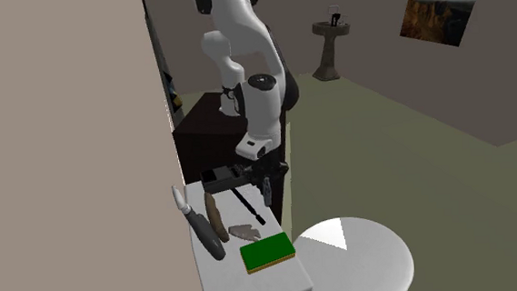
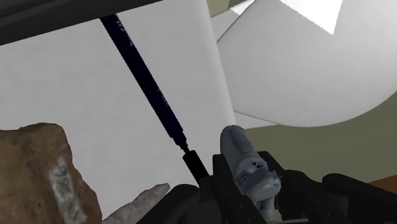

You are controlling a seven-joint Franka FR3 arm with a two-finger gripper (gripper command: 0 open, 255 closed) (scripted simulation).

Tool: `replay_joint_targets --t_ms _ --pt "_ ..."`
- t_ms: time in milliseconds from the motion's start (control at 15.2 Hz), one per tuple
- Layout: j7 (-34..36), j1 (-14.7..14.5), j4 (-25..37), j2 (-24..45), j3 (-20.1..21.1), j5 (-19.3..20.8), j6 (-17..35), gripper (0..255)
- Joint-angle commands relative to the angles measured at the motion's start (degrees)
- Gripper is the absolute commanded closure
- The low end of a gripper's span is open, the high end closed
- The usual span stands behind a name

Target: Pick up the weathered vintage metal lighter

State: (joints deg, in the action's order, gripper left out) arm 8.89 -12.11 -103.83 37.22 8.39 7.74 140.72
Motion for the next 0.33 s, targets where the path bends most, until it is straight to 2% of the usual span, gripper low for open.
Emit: replay_joint_targets --t_ms 0,264 --pt "-0.08 0.10 -0.19 -1.12 0.18 -0.19 -0.94 255" --pt "-0.22 0.24 -0.33 -2.35 0.37 -0.42 -2.03 255"
